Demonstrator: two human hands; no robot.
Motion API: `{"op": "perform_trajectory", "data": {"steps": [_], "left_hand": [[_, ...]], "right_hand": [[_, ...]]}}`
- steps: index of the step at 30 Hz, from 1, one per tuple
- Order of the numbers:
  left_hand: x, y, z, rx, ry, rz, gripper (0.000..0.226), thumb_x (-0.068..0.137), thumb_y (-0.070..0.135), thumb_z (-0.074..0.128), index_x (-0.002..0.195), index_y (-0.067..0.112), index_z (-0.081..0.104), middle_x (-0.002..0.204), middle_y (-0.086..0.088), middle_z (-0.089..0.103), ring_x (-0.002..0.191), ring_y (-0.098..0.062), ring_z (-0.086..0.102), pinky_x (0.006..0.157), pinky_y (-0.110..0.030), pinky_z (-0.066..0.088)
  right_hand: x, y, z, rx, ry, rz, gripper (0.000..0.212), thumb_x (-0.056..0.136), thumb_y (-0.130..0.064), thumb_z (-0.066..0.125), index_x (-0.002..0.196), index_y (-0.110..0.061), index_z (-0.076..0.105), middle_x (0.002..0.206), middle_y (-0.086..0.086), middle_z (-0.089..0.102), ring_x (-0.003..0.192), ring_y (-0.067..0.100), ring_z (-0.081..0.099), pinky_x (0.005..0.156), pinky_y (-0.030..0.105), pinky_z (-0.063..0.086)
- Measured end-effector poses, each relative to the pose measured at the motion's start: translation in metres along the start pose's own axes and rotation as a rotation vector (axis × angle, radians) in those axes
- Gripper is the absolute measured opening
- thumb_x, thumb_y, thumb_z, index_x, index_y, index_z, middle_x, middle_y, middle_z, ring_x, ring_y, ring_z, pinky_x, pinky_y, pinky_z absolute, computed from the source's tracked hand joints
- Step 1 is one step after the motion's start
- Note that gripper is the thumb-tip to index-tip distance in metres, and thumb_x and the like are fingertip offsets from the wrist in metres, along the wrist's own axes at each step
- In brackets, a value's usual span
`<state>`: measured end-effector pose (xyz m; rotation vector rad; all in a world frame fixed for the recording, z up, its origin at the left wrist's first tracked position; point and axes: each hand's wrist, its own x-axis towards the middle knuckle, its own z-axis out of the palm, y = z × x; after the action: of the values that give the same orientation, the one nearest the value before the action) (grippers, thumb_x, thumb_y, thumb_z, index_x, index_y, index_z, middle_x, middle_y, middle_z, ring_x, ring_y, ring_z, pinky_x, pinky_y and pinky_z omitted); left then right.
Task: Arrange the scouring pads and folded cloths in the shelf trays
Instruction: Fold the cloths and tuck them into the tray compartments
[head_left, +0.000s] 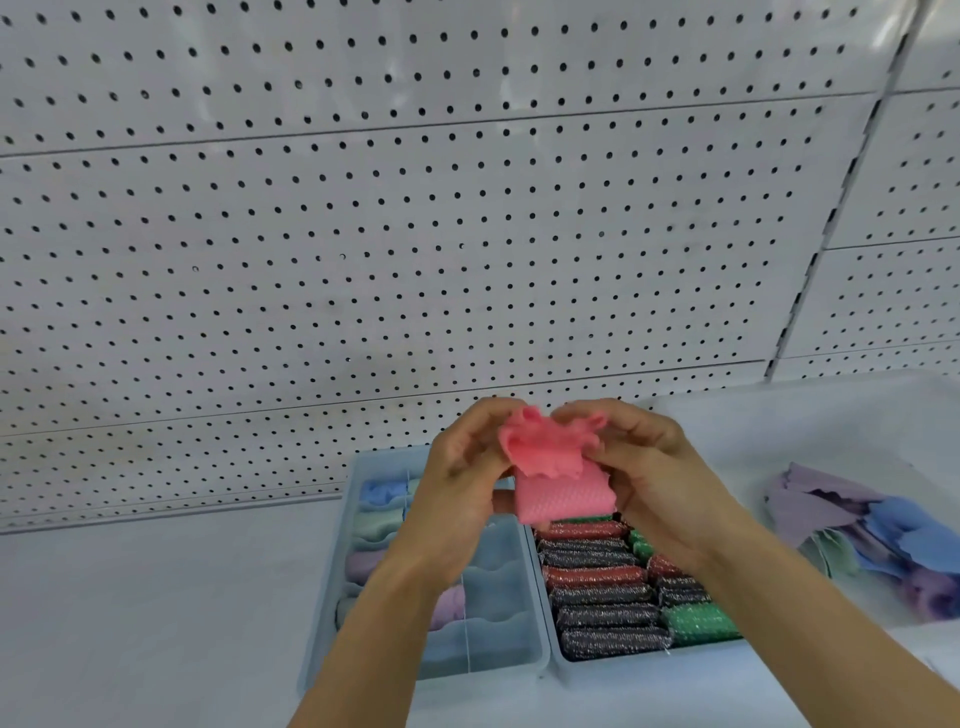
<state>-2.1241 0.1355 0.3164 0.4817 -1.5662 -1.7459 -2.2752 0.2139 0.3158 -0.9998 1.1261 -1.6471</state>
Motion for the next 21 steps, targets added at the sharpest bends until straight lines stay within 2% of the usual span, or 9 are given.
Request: {"op": "perform_trajectory", "data": {"steps": [4, 7, 9, 10, 12, 14, 17, 20, 21], "left_hand": [[-0.003, 0.001, -0.008, -0.082, -0.043, -0.028, 0.035, 0.093, 0.004, 0.043, 0.077, 0.018, 0.071, 0.084, -0.004, 0.069, 0.076, -0.018, 0.067, 0.050, -0.033, 0.053], [-0.005, 0.001, -0.009, -0.117, -0.027, -0.093, 0.030, 0.094, 0.032, 0.044, 0.097, 0.021, 0.071, 0.091, -0.004, 0.068, 0.080, -0.019, 0.067, 0.053, -0.038, 0.054], [-0.005, 0.001, -0.010, -0.105, 0.010, -0.187, 0.044, 0.091, 0.058, 0.047, 0.112, 0.024, 0.066, 0.093, -0.005, 0.069, 0.082, -0.022, 0.068, 0.056, -0.040, 0.056], [-0.005, 0.001, -0.011, -0.087, 0.012, -0.234, 0.051, 0.085, 0.061, 0.047, 0.111, 0.022, 0.066, 0.091, -0.005, 0.070, 0.082, -0.023, 0.068, 0.058, -0.040, 0.057], [-0.006, 0.002, -0.014, -0.030, -0.028, -0.293, 0.043, 0.088, 0.051, 0.055, 0.102, 0.013, 0.069, 0.087, -0.008, 0.070, 0.080, -0.022, 0.069, 0.060, -0.037, 0.057], [-0.007, 0.001, -0.018, 0.007, -0.037, -0.304, 0.022, 0.093, 0.027, 0.060, 0.098, 0.007, 0.069, 0.084, -0.009, 0.069, 0.078, -0.021, 0.069, 0.061, -0.031, 0.057], [-0.009, -0.003, -0.024, 0.041, 0.039, -0.226, 0.014, 0.089, 0.007, 0.063, 0.102, 0.007, 0.069, 0.090, -0.015, 0.067, 0.078, -0.024, 0.065, 0.063, -0.031, 0.057], [-0.008, -0.003, -0.029, 0.156, 0.143, -0.106, 0.021, 0.086, -0.001, 0.066, 0.102, 0.012, 0.069, 0.093, -0.013, 0.067, 0.075, -0.018, 0.064, 0.066, -0.033, 0.059], [-0.008, -0.002, -0.031, 0.193, 0.161, -0.061, 0.022, 0.086, -0.003, 0.065, 0.100, 0.014, 0.070, 0.090, -0.007, 0.068, 0.074, -0.014, 0.065, 0.066, -0.030, 0.058]], "right_hand": [[0.000, 0.000, 0.006, -0.092, -0.018, -0.072, 0.046, 0.089, 0.012, 0.047, 0.064, -0.016, 0.074, 0.074, 0.005, 0.071, 0.069, 0.013, 0.064, 0.054, 0.021, 0.048], [0.002, 0.002, 0.008, -0.215, -0.012, -0.136, 0.053, 0.092, 0.012, 0.044, 0.060, -0.022, 0.069, 0.071, 0.001, 0.066, 0.069, 0.014, 0.058, 0.057, 0.023, 0.045], [0.003, 0.005, 0.008, -0.280, 0.010, -0.157, 0.055, 0.091, 0.014, 0.041, 0.059, -0.022, 0.067, 0.069, -0.001, 0.063, 0.066, 0.013, 0.053, 0.057, 0.022, 0.040], [0.004, 0.006, 0.008, -0.305, 0.020, -0.160, 0.056, 0.091, 0.015, 0.040, 0.059, -0.023, 0.066, 0.068, -0.001, 0.063, 0.065, 0.014, 0.051, 0.057, 0.024, 0.038], [0.005, 0.008, 0.008, -0.347, 0.033, -0.177, 0.058, 0.090, 0.017, 0.037, 0.059, -0.024, 0.065, 0.067, -0.001, 0.063, 0.064, 0.018, 0.049, 0.058, 0.028, 0.035], [0.006, 0.011, 0.008, -0.356, 0.037, -0.186, 0.059, 0.089, 0.018, 0.036, 0.059, -0.023, 0.065, 0.067, 0.001, 0.061, 0.064, 0.020, 0.048, 0.060, 0.031, 0.036], [0.007, 0.015, 0.010, -0.263, 0.040, -0.141, 0.052, 0.090, 0.015, 0.036, 0.065, -0.019, 0.068, 0.073, 0.007, 0.063, 0.069, 0.024, 0.056, 0.063, 0.035, 0.045], [0.006, 0.017, 0.011, -0.116, 0.014, -0.027, 0.020, 0.095, -0.013, 0.049, 0.097, -0.017, 0.068, 0.084, 0.011, 0.063, 0.069, 0.033, 0.060, 0.054, 0.038, 0.051], [0.006, 0.017, 0.011, -0.090, -0.002, 0.017, 0.018, 0.093, -0.025, 0.054, 0.106, -0.020, 0.065, 0.087, 0.009, 0.065, 0.069, 0.035, 0.062, 0.052, 0.037, 0.052]]}}
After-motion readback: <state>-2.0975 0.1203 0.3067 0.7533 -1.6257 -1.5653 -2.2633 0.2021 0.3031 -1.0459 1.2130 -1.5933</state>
